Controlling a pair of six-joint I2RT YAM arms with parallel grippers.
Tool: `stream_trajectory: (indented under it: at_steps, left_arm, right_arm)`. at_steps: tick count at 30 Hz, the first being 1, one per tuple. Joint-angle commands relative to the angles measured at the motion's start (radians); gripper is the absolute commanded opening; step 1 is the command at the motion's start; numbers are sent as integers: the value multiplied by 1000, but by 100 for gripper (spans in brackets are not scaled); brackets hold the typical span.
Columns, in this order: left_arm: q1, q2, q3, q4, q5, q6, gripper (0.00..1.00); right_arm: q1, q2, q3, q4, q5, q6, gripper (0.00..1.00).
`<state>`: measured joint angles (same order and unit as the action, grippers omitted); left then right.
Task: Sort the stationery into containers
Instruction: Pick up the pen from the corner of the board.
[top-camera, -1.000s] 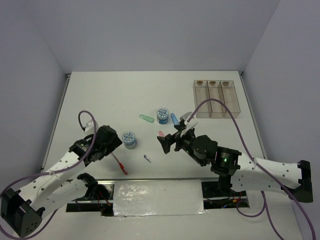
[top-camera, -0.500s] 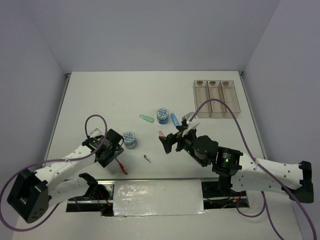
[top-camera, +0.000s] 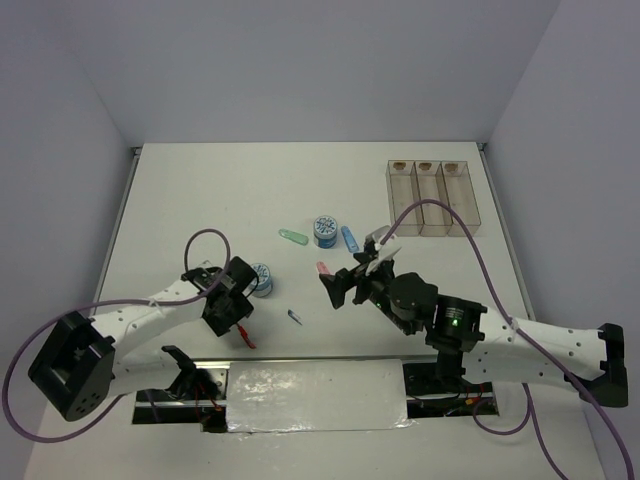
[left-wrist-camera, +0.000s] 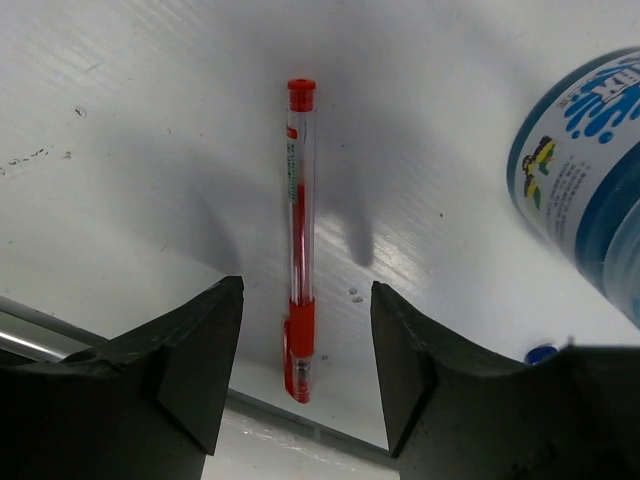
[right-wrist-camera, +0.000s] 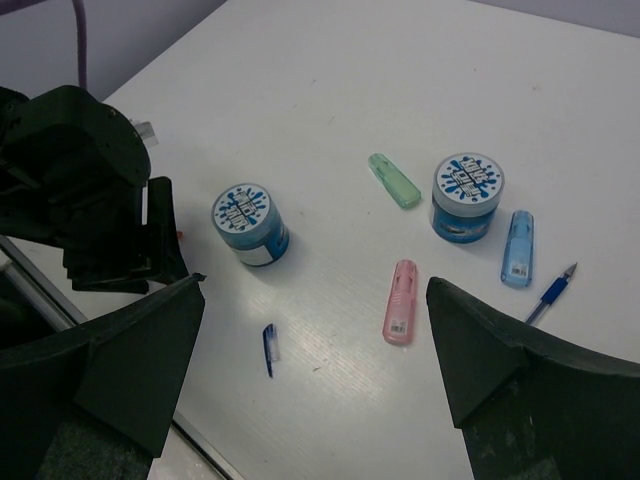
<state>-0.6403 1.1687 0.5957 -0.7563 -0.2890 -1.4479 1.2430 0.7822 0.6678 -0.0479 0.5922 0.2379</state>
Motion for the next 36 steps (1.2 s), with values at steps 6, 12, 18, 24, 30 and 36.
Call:
stream_trajectory:
  at_steps: [6, 12, 18, 24, 30, 36]
  left_arm:
    - [-12, 66, -48, 47, 40, -19, 57]
    - [-13, 183, -53, 92, 103, 14, 20]
    - [-21, 74, -66, 72, 106, 0, 0]
    - [-81, -251, -62, 181, 79, 133, 0]
    - [-94, -509, -71, 431, 168, 340, 0]
    - [-102, -474, -65, 823, 458, 584, 0]
  right_arm:
    - [-4, -57, -23, 43, 20, 3, 100]
    - [-4, -99, -33, 20, 24, 6, 100]
    - [-5, -127, -46, 19, 14, 8, 100]
    - [-23, -169, -85, 88, -69, 37, 100]
    - [-40, -173, -56, 56, -72, 130, 100]
    - [-45, -107, 25, 59, -132, 211, 100]
